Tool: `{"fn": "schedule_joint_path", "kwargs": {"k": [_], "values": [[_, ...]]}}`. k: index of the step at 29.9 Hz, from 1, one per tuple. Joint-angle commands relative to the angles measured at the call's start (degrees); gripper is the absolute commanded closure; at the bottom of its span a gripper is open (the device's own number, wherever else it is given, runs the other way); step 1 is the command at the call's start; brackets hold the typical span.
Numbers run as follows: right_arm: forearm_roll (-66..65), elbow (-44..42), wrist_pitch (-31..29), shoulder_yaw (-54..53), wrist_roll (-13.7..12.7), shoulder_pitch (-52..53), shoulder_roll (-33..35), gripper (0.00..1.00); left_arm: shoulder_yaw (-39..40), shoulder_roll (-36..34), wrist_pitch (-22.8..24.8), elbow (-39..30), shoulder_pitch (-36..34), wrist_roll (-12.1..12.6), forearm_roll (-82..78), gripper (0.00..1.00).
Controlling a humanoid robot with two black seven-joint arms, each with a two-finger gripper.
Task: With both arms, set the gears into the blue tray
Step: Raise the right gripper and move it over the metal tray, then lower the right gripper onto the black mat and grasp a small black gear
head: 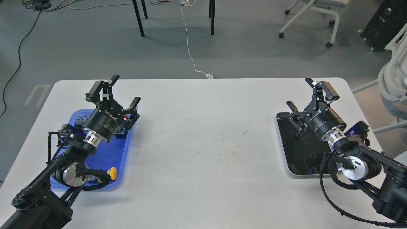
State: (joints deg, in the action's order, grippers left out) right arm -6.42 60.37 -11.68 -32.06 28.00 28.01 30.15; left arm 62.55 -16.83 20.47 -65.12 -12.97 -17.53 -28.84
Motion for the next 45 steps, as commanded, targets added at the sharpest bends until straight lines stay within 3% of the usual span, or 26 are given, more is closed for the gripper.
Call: {"fn": "schedule_joint_path", "kwargs": {"k": [1,20,31,36,45], "values": [[-0.26,0.1,-0.01,0.16,0.0,0.47,0.08,0.01,0.03,1.01,-0.08,-0.01,-0.13,0.04,0.19,0.02],[-4.73,0.45,-0.54,3.32,0.0,6.27,1.22,0.01,0.12,-0.22,-0.35,0.61,-1.45,0.39,0.8,0.02],[-38.2,9.94,-6.77,23.43,0.0,28.13,23.45,0.01,0.03,-0.57,0.0,0.08,-1.27,-0.66,-0.08,0.02],[-55.51,10.64,-8.45,36.26,0.0,39.12,26.45,0.01,0.03,-0.22,0.0,-0.27,-1.27,-0.67,-0.16,0.02],[-83.56,11.08,-8.45,58.5,0.0,53.55,25.66,0.02,0.12,-0.74,0.0,-0.45,-0.83,-0.75,-0.16,0.02]]}}
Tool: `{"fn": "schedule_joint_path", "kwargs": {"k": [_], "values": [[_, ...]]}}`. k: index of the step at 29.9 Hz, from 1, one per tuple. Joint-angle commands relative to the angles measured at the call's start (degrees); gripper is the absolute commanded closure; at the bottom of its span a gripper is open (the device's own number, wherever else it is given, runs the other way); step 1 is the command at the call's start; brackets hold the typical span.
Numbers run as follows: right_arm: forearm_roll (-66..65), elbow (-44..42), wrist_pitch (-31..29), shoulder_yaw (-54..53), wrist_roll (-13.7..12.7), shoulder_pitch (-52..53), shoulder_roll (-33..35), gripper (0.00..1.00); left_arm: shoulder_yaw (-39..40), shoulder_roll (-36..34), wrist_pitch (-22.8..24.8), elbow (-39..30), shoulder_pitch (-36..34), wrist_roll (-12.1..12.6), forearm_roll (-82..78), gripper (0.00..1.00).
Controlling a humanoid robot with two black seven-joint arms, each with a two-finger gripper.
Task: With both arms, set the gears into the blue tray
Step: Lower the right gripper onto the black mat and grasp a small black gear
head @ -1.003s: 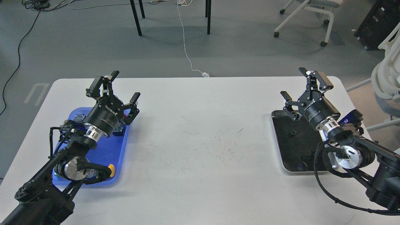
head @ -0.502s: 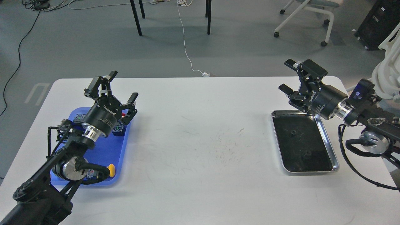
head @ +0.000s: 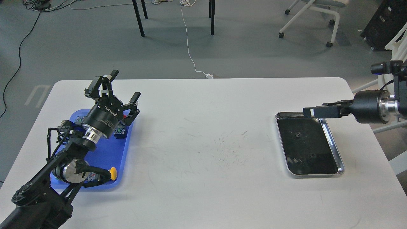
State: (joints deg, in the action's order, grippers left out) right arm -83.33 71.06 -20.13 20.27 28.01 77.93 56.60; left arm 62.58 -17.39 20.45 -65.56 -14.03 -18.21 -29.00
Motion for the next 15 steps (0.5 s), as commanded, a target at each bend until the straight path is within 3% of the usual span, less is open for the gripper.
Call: {"fn": "schedule_joint_path", "kwargs": {"k": [1,9,15], "values": [[-8.59,0.92,0.01,8.18,-0.01,4.68,-1.48,0.03,0.09,-0.19,0.03,-0.18,0.31,-0.16,0.0,0.02],[-13.0,-0.57,0.8,15.59,-0.01,5.13,-8.07,0.11,0.09,0.25,0.03,-1.06,0.58,-0.43,-0.53,0.02],[-12.82,-7.33,3.69,17.78,-0.01,3.46,-15.11,0.21,0.26,0.16,0.03,-1.15,0.58,-0.43,-0.7,0.02]]}}
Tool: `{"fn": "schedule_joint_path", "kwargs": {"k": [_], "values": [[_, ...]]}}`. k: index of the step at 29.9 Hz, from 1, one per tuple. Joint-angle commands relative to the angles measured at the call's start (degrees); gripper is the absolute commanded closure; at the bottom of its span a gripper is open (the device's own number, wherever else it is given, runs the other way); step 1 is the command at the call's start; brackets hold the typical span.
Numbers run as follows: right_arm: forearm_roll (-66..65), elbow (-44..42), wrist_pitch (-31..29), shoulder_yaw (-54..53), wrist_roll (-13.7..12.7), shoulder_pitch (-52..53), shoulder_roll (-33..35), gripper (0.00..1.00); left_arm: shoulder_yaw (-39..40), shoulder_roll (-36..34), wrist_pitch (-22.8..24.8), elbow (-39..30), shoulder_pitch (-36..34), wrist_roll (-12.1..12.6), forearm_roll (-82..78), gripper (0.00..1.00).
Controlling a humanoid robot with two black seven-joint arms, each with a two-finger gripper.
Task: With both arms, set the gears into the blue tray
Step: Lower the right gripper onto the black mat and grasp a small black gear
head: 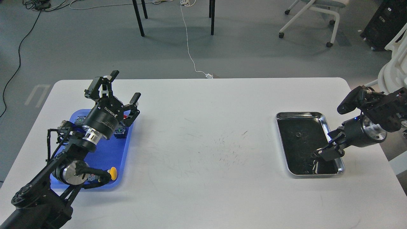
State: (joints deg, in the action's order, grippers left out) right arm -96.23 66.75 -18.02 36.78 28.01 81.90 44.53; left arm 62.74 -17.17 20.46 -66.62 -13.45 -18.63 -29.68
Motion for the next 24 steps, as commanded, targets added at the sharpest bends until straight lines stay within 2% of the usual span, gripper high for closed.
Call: {"fn": "schedule_joint_path", "kwargs": {"k": [1,3,17,24], "values": [[0.17,-3.81,2.02,2.06,-0.01,-0.51,-4.0,0.23,0.1,-0.05,-0.07,-0.09,0.0,0.0,-0.03,0.02],[0.17,-4.52,2.2,3.2,-0.01,-0.51,-5.06,0.26,0.19,-0.05,-0.07,-0.09,0.0,0.0,-0.03,0.02],[0.34,-7.42,3.16,5.32,-0.01,-3.59,-7.53,0.31,0.63,-0.32,-0.07,-0.17,0.7,0.0,-0.03,0.02],[0.61,-8.3,4.58,5.32,-0.01,-4.29,-8.94,0.4,0.54,-0.23,0.01,-0.53,0.71,0.0,-0.11,0.02]]}}
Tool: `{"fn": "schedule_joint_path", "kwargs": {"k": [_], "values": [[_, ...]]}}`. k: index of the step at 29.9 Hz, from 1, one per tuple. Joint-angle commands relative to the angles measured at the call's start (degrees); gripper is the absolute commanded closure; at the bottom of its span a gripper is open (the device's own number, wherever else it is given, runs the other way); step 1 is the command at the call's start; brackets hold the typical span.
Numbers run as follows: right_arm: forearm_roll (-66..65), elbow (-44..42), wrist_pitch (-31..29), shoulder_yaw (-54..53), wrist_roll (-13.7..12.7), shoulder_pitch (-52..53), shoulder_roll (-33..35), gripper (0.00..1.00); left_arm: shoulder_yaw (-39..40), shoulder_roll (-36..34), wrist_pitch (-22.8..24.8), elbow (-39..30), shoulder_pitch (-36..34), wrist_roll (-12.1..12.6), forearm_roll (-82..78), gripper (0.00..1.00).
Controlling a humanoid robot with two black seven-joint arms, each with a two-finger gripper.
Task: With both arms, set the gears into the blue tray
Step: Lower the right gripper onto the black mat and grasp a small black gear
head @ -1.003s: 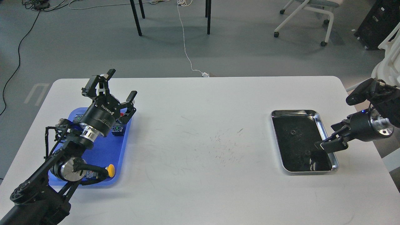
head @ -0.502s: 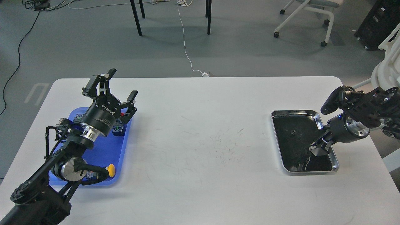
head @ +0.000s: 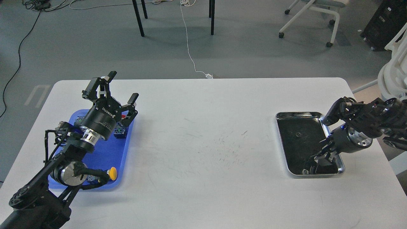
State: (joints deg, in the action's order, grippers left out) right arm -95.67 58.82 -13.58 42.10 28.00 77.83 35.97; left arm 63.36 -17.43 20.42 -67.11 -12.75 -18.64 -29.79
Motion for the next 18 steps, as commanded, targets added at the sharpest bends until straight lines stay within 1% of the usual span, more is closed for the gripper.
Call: {"fn": "schedule_joint_path", "kwargs": {"k": [1,14,18], "values": [[0.04,-0.46,0.13,0.09,0.0,-0.31,-0.46,0.4,-0.08,-0.06,-0.03,-0.04,0.01,0.0,0.08,0.02],[0.22,-0.38,0.04,0.17,0.0,-1.01,-0.54,0.41,0.01,-0.14,0.06,-0.12,0.01,0.0,0.08,0.02],[0.22,-0.38,0.04,0.17,0.0,-1.37,-0.55,0.46,0.18,-0.23,0.06,-0.12,0.01,0.0,0.08,0.02]]}}
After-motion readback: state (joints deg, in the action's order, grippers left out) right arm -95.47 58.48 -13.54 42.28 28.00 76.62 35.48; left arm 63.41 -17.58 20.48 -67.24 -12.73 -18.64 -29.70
